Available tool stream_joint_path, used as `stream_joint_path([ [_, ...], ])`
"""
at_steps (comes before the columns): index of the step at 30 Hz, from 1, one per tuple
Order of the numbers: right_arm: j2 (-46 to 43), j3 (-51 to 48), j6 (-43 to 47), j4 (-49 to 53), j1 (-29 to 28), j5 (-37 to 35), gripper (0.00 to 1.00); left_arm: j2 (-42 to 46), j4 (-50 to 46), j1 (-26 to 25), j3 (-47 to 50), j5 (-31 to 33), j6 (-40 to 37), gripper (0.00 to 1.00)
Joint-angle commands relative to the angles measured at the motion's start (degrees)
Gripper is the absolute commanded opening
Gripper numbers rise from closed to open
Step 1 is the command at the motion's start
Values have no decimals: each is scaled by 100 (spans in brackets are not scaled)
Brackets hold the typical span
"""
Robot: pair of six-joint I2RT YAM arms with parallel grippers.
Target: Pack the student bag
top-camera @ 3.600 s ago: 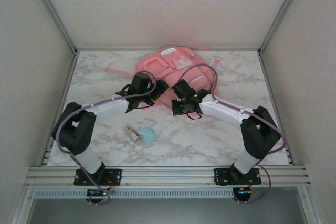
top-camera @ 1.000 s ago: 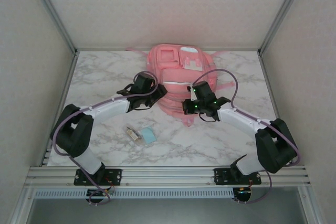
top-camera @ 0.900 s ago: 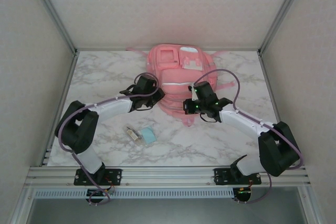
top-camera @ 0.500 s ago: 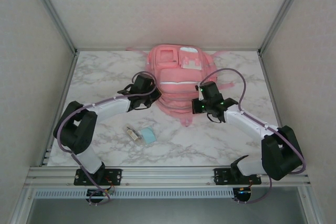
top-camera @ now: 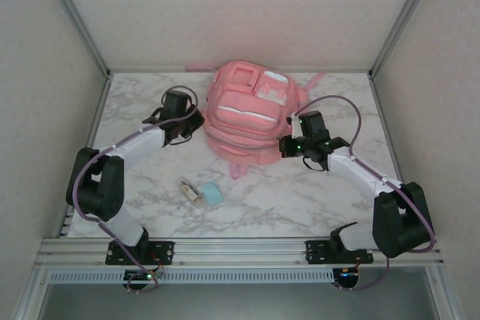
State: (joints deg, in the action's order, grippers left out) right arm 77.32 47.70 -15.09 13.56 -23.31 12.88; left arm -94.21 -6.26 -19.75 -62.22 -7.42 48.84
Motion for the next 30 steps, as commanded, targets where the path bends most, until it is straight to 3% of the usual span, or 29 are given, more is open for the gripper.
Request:
stream_joint_path([
  [1,42,-151,-429,-235,111,441,0,259,-137,175,-254,298,25,31],
  [2,107,-151,-496,-358,34,526,0,361,-163,81,-194,218,163,52],
  [4,203,-95,-561,-497,-149,593,0,596,-194,-158,-39,163,373,73],
  [6,329,17,-571,-549,-343,602,0,793,-213,-457,156,171,596,80],
  [12,589,297,-495,-556,-657,566,0,854,231,-1372,508,28,1552,83],
  [17,540,286,-457,-452,-693,461,0,399,480,-1912,394,39,1962,83],
  [23,243,147,-168,66,-696,-98,0,-270,670,-2031,283,268,2122,79],
  [24,206,151,-46,241,-689,-282,0,-385,653,-2007,259,339,2114,75],
  [28,103,160,437,708,-565,-955,0,-751,501,-1822,236,447,1839,41],
  [30,118,163,673,779,-437,-1017,0,-837,363,-1691,259,452,1662,31],
])
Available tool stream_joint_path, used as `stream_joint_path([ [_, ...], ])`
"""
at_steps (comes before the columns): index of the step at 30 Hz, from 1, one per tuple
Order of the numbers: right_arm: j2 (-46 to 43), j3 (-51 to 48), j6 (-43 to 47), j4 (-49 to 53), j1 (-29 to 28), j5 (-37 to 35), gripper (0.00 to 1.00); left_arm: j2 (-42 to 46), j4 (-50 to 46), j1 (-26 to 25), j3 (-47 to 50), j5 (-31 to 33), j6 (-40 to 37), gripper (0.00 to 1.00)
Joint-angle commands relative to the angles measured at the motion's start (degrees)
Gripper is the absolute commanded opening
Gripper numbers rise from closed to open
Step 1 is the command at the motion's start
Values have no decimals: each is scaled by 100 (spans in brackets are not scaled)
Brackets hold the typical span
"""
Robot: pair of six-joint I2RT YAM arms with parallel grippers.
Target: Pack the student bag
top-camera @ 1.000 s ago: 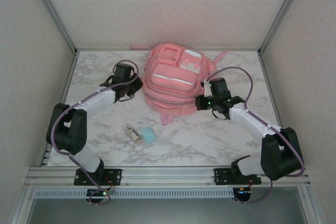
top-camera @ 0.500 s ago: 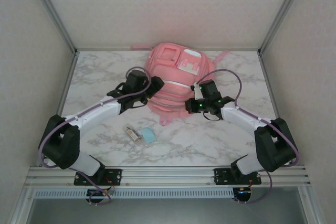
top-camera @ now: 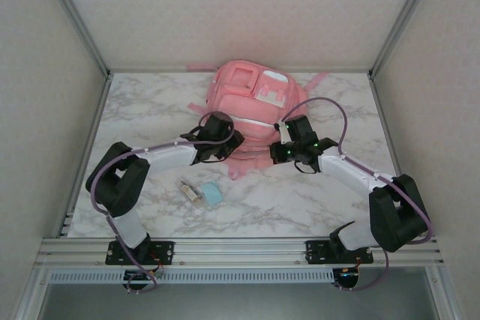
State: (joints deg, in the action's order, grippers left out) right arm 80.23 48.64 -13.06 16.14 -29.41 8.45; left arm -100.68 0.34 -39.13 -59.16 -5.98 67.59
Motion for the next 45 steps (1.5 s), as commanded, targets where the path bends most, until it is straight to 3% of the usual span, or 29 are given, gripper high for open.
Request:
stream_joint_path([
  [1,-141,66,585,529,252,-619,0,-212,-382,321,-19,332,-290,30],
  [8,139,-105,1673,-273,629,-1424,0,-1,-613,607,244,642,-623,25],
  [14,581,87,2052,-1035,1404,-986,0,176,-648,644,317,719,-761,27],
  [23,1713,1304,2361,-1245,1853,-757,0,338,-774,662,433,690,-826,28],
  [27,1983,1674,2382,-1374,1901,-537,0,422,-729,679,578,711,-809,28],
  [36,2710,2651,2460,-1271,1980,-854,0,575,-751,788,773,729,-831,28],
  [43,3048,3388,2490,-713,1990,-694,0,663,-772,879,850,739,-845,28],
  [45,2922,3373,2434,-641,1995,-629,9,714,-764,894,870,748,-853,29],
])
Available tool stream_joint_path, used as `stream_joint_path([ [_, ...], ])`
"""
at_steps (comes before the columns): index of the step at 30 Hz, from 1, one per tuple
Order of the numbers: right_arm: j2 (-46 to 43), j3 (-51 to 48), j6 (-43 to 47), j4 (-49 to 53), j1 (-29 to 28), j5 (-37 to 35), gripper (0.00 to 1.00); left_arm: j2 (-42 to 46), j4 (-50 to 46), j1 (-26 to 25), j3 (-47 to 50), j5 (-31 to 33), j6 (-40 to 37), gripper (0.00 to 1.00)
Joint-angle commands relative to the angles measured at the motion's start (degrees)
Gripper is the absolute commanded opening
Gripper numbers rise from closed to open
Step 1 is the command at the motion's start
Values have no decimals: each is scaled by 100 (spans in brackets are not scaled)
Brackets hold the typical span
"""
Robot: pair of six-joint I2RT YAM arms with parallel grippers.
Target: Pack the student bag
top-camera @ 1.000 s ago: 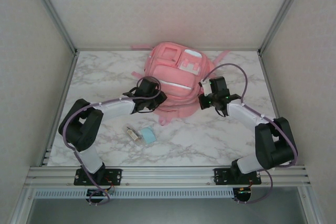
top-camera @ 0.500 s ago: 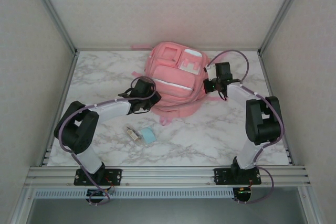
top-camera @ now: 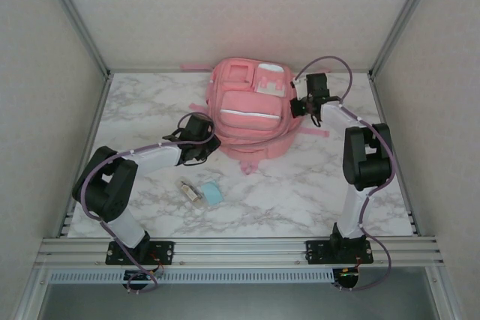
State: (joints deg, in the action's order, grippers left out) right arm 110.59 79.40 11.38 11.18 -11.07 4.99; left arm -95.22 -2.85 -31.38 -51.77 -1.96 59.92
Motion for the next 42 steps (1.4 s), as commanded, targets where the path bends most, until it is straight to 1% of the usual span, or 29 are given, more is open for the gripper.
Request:
stream_joint_path([
  [1,-203,263,-70,-104,169,-270,19,203,-468,121,128,354,-95,29],
  [2,-293,247,-126,-39,172,-231,28,227,-471,130,127,349,-95,29],
  [3,-394,220,-188,24,180,-186,33,271,-470,140,123,345,-103,29],
  [6,-740,141,-492,304,184,93,40,376,-502,162,75,336,-149,31],
  [10,-1156,-104,-1161,530,154,721,44,570,-561,156,9,371,-255,35],
  [12,-1322,-255,-1553,627,86,1012,45,694,-534,154,0,368,-332,38],
  [15,-1371,-386,-1992,790,-97,1255,46,808,-515,155,-39,289,-522,48],
  [18,-1291,-495,-2511,730,-361,1336,46,878,-450,134,-53,197,-705,57],
  [20,-1172,-516,-2796,627,-550,1310,45,893,-443,95,-78,188,-781,59],
  [22,-1036,-497,-3064,533,-703,1119,44,883,-455,33,-118,170,-853,59],
  [27,-691,-469,-3685,374,-774,588,42,871,-488,-137,-193,194,-987,59],
  [33,-562,-486,-3853,292,-800,-140,45,733,-453,-323,-271,229,-1172,60],
  [37,-338,-291,-3821,267,-800,-153,47,463,-461,-374,-317,224,-1268,61],
  [39,-148,-142,-3810,293,-806,-28,47,318,-437,-371,-308,219,-1281,60],
  [42,61,-70,-3856,177,-827,340,47,101,-382,-378,-269,207,-1264,60],
])
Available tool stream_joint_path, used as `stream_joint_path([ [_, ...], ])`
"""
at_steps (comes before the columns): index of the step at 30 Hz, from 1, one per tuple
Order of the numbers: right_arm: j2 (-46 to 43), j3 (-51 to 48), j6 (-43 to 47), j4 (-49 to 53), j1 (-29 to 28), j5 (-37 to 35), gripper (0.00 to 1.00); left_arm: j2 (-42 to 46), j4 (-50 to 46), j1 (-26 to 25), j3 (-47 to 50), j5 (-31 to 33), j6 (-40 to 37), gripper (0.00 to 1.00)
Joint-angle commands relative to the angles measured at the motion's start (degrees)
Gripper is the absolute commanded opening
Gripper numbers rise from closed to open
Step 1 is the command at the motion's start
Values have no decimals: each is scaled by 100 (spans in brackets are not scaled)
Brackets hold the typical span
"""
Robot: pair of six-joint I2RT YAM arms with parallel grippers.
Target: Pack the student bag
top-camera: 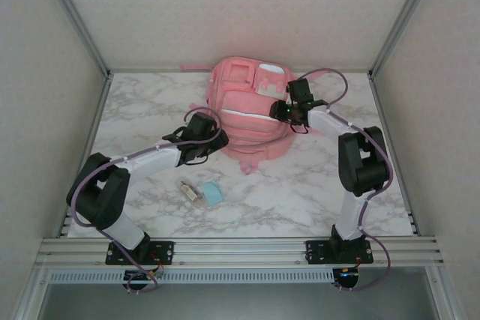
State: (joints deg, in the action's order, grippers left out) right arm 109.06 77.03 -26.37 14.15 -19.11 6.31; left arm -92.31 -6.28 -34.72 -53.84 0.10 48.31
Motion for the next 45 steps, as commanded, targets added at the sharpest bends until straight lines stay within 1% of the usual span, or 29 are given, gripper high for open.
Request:
stream_joint_path([
  [1,238,139,-88,-170,-44,331,46,-255,-38,-44,-40,-9,-95,59],
  [3,194,48,-118,-250,-117,510,45,-376,190,-43,0,-54,-94,55],
  [7,-242,-443,-217,-282,-398,657,41,-674,534,-59,-3,-267,-136,35],
  [9,-514,-681,-287,-234,-577,588,41,-801,716,-87,-10,-409,-146,29],
  [13,-983,-1176,-606,-74,-857,509,43,-988,824,-175,-116,-457,-143,28],
  [17,-1353,-1530,-837,48,-1072,719,44,-1006,936,-184,-143,-441,-68,28],
  [21,-1801,-1794,-768,-6,-1140,963,44,-944,856,-184,-186,-336,-74,29],
  [23,-1986,-1763,-545,273,-1131,751,44,-895,768,-175,-204,-269,-113,30],
  [26,-2170,-1612,-143,888,-1076,-13,45,-826,625,-158,-232,-176,-199,31],
  [29,-2262,-1531,137,1188,-930,-672,45,-744,541,-117,-191,-98,-239,31],
  [31,-2221,-1441,271,1153,-784,-808,46,-694,515,-89,-149,-78,-243,32],
  [36,-1864,-1072,187,710,-417,-641,50,-642,470,-96,-144,-96,-263,32],
  [39,-1427,-719,157,545,-358,-634,49,-613,520,-96,-101,-98,-235,32],
  [45,-535,-134,-68,310,-348,-271,48,-621,606,-114,-52,-145,-193,32],
])
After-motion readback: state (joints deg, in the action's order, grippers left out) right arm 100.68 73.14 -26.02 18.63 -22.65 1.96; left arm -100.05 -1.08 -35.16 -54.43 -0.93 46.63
